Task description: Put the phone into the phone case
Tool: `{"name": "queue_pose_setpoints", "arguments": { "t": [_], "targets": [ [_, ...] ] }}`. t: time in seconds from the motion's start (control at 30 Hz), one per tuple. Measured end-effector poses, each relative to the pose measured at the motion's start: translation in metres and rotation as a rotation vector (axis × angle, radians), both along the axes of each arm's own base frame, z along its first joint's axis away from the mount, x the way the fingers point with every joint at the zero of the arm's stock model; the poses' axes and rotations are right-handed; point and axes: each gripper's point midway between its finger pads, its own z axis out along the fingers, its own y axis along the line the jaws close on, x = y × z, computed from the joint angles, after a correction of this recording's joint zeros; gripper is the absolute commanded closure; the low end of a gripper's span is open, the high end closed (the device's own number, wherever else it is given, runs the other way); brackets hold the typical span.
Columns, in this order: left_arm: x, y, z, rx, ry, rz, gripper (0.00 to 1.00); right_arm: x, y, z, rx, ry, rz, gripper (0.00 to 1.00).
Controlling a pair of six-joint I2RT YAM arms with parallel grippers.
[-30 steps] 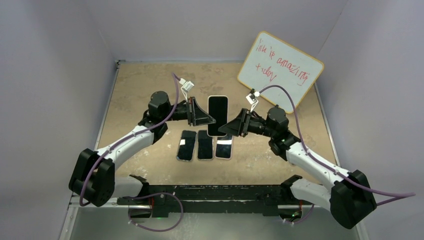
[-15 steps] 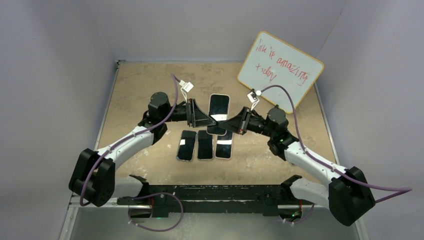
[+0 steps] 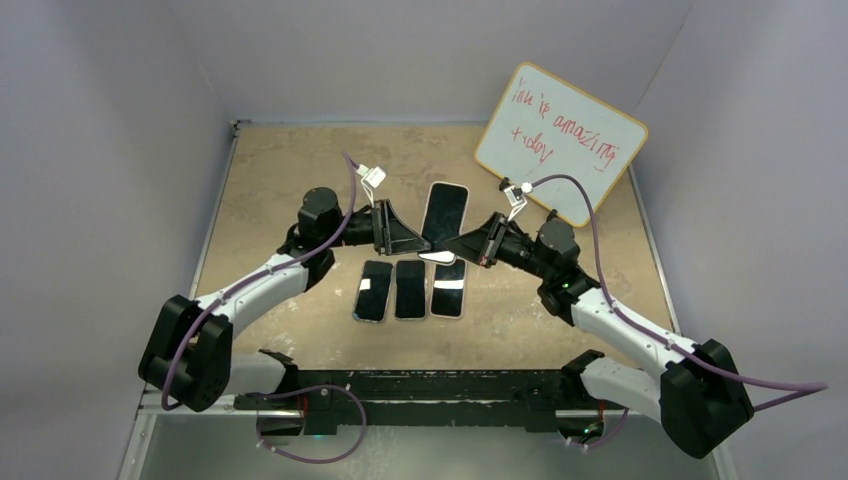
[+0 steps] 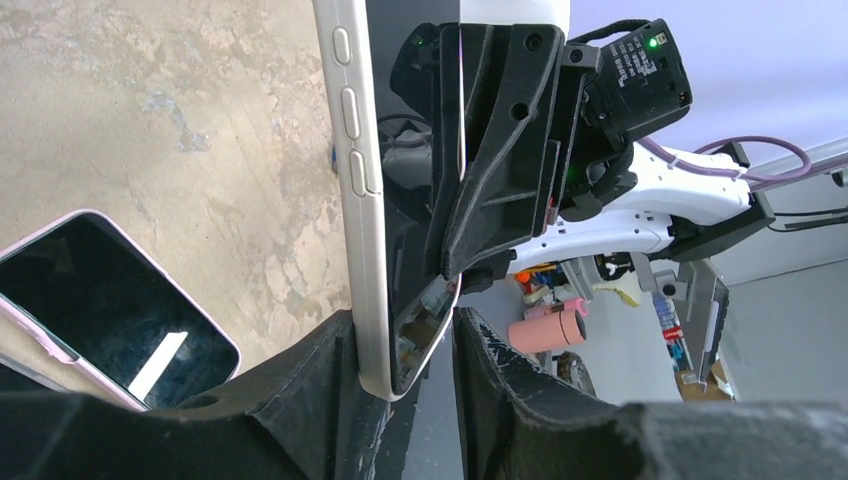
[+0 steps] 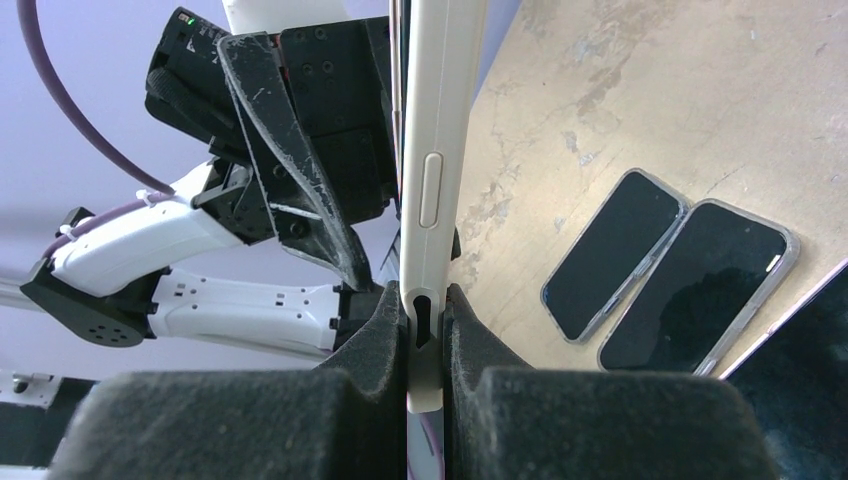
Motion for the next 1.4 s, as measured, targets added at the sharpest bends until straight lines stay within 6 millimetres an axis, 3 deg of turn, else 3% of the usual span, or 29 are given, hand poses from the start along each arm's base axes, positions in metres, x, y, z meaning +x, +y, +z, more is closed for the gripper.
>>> {"name": "queue_pose_setpoints", "arguments": {
  "t": [0.17, 0.33, 0.63, 0.73, 0.9, 1.0, 1.13, 1.4],
  "targets": [
    [0.002, 0.000, -0.003, 0.005, 0.009, 0.008, 0.67, 0.001, 0.000, -0.001, 0.000, 0.003, -0.008, 1.00],
    [0.004, 0.000, -0.011, 0.018, 0.034, 0.013, 0.99, 0.000, -0.001, -0.004, -0.001, 0.006, -0.009, 1.00],
    [0.008, 0.001, -0.023, 0.113, 0.071, 0.029, 1.00, 0.002, -0.004, -0.016, -0.041, 0.018, -0.025, 1.00],
    [0.009, 0.001, -0.023, 0.138, 0.065, 0.031, 0.84, 0.003, -0.004, -0.017, -0.047, 0.013, -0.030, 1.00],
    [0.011, 0.004, -0.035, 0.197, 0.059, 0.054, 0.51, 0.004, -0.003, -0.028, -0.086, 0.040, -0.028, 1.00],
    [0.015, 0.010, -0.046, 0.258, 0.052, 0.090, 0.22, 0.005, -0.007, -0.043, -0.145, 0.083, -0.038, 1.00],
    [0.022, 0.019, -0.050, 0.345, 0.017, 0.130, 0.13, 0.004, -0.014, -0.065, -0.247, 0.156, -0.050, 1.00],
    [0.043, 0.052, -0.041, 0.540, -0.150, 0.279, 0.10, -0.011, -0.035, -0.104, -0.439, 0.296, -0.062, 1.00]
  ]
}}
